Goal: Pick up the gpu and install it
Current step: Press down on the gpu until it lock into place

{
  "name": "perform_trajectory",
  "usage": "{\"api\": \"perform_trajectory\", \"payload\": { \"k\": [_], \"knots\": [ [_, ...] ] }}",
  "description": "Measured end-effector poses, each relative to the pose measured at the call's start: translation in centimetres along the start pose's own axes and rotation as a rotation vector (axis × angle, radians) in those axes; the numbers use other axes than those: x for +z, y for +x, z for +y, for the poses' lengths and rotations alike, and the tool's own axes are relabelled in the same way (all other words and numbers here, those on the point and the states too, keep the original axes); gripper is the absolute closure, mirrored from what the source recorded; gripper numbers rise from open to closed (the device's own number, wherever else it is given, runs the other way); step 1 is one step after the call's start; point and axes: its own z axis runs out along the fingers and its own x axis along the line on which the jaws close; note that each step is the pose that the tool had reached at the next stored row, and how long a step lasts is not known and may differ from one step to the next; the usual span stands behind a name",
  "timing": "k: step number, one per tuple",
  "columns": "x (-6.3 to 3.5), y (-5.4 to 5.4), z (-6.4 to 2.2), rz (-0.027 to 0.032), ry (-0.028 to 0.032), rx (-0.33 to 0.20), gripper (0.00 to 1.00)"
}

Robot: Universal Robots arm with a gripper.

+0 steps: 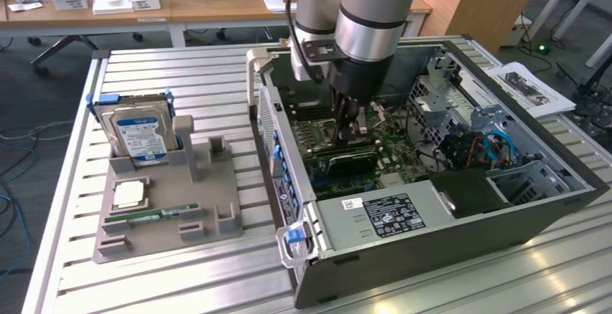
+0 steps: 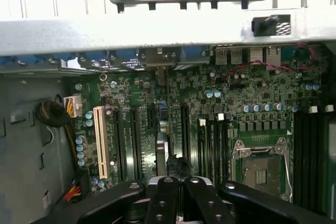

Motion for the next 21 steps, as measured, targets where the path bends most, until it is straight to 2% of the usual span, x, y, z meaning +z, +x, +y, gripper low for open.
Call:
{"api": "perform_trajectory", "payload": {
  "k": [7, 13, 21],
  "knots": [
    [-2.01, -0.1, -0.07, 0.0001, 0.0000, 0.000, 0.89],
    [-2.03, -0.1, -0.17, 0.0001, -0.0001, 0.000, 0.89],
    [-2.00, -0.2, -1.25, 0.0001, 0.0000, 0.000, 0.89]
  ]
}}
